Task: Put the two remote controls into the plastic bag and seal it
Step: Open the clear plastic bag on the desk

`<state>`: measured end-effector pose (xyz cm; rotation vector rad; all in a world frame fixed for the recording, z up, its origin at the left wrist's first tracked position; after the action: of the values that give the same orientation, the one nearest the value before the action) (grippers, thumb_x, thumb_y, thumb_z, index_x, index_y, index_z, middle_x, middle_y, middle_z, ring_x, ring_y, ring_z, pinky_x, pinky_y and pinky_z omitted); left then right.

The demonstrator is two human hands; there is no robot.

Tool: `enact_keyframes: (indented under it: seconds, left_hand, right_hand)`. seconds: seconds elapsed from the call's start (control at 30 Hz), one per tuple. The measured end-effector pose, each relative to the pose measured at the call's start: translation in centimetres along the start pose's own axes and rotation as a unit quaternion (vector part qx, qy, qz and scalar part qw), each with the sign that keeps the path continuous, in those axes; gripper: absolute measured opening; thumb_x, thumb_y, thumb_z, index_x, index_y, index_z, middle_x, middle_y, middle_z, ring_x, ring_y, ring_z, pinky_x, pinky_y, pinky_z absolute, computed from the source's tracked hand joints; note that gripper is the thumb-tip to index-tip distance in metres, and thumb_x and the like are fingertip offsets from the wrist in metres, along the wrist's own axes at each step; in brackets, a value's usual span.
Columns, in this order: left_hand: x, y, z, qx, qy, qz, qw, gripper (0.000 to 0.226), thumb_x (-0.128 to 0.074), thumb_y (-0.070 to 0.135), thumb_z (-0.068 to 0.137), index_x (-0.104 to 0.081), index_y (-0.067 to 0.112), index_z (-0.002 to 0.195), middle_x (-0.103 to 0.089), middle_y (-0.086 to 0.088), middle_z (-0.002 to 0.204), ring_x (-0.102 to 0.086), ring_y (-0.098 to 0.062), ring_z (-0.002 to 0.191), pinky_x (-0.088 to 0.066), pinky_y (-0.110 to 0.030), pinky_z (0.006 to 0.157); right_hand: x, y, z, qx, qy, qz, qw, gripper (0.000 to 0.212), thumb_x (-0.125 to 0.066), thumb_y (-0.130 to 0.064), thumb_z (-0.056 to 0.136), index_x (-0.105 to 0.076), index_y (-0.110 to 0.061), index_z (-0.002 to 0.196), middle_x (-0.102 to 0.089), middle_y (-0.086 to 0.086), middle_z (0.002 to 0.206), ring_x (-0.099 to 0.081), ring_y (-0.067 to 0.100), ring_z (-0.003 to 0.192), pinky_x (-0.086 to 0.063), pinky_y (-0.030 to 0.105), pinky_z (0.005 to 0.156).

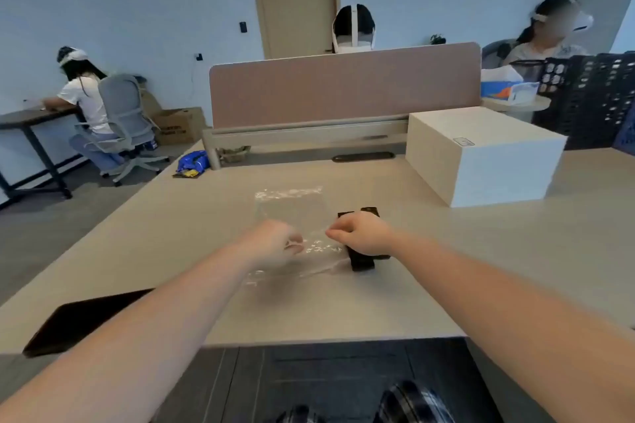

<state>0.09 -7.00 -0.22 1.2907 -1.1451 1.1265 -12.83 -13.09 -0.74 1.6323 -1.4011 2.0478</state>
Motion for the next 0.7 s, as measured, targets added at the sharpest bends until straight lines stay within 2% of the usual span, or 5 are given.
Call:
enact_keyframes:
  seconds: [0.1,0.3,0.4,0.57,0.7]
  left_hand:
    - [-1.6,0.4,-1.2,0.014,-0.018,0.006,1.0,0.034,-0.053,0.031,0.091,-0.061,0.016,0.12,-0.064,-0.008,0.124,-0.057,-0.027,0.115,-0.045,-0.032,0.094]
    - [-4.0,0.5,-1.6,0.031,-0.003,0.04,0.999,0.048,-0.054,0.061,0.079,-0.06,0.027,0.113,-0.065,0.002,0.12,-0.057,-0.025,0.113,-0.051,-0.04,0.092]
    - [-4.5,1.5,-1.5,0.004,0.017,0.086,0.996,0.036,-0.046,0.052,0.087,-0.062,0.022,0.1,-0.066,-0.002,0.106,-0.06,-0.03,0.103,-0.052,-0.041,0.082]
    - [-5.3,2.0,-1.0,-0.007,0.042,0.108,0.993,0.029,-0.037,0.024,0.093,-0.063,0.012,0.095,-0.065,-0.01,0.103,-0.06,-0.036,0.095,-0.048,-0.039,0.072]
    - [-4.3,1.8,-0.5,0.013,0.053,0.03,0.998,0.025,-0.039,0.018,0.091,-0.063,0.01,0.091,-0.069,-0.014,0.098,-0.06,-0.036,0.093,-0.047,-0.038,0.073]
  right_hand:
    - [-1.0,0.1,-1.0,0.01,-0.002,-0.012,1.0,0.036,-0.05,-0.035,0.096,-0.066,-0.012,0.118,-0.066,0.006,0.124,-0.056,0.022,0.118,-0.042,0.031,0.102]
    - [-1.5,0.2,-2.5,0.01,0.003,0.003,1.0,0.033,-0.052,-0.032,0.096,-0.066,-0.011,0.117,-0.067,0.007,0.12,-0.058,0.021,0.114,-0.042,0.029,0.097]
    - [-1.5,0.5,-2.6,0.003,0.019,0.021,1.0,0.031,-0.052,-0.03,0.096,-0.067,-0.01,0.115,-0.068,0.007,0.118,-0.059,0.021,0.112,-0.043,0.028,0.095]
    - [-1.6,1.5,-2.8,-0.015,0.031,0.051,0.998,0.027,-0.055,-0.026,0.094,-0.069,-0.009,0.109,-0.069,0.008,0.111,-0.059,0.016,0.095,-0.042,0.023,0.082]
    - [-1.3,2.2,-2.7,-0.034,0.059,0.085,0.994,0.02,-0.06,-0.025,0.091,-0.071,-0.009,0.097,-0.067,0.006,0.093,-0.056,0.015,0.084,-0.044,0.026,0.076]
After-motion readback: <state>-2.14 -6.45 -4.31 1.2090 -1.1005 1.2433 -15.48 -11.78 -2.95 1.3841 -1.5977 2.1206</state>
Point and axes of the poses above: each hand's wrist, its own z-axis towards the middle knuckle, its own x-axis out of the back of the hand, y = z × x, the point moved 7 cm from there along z, towards the middle knuckle
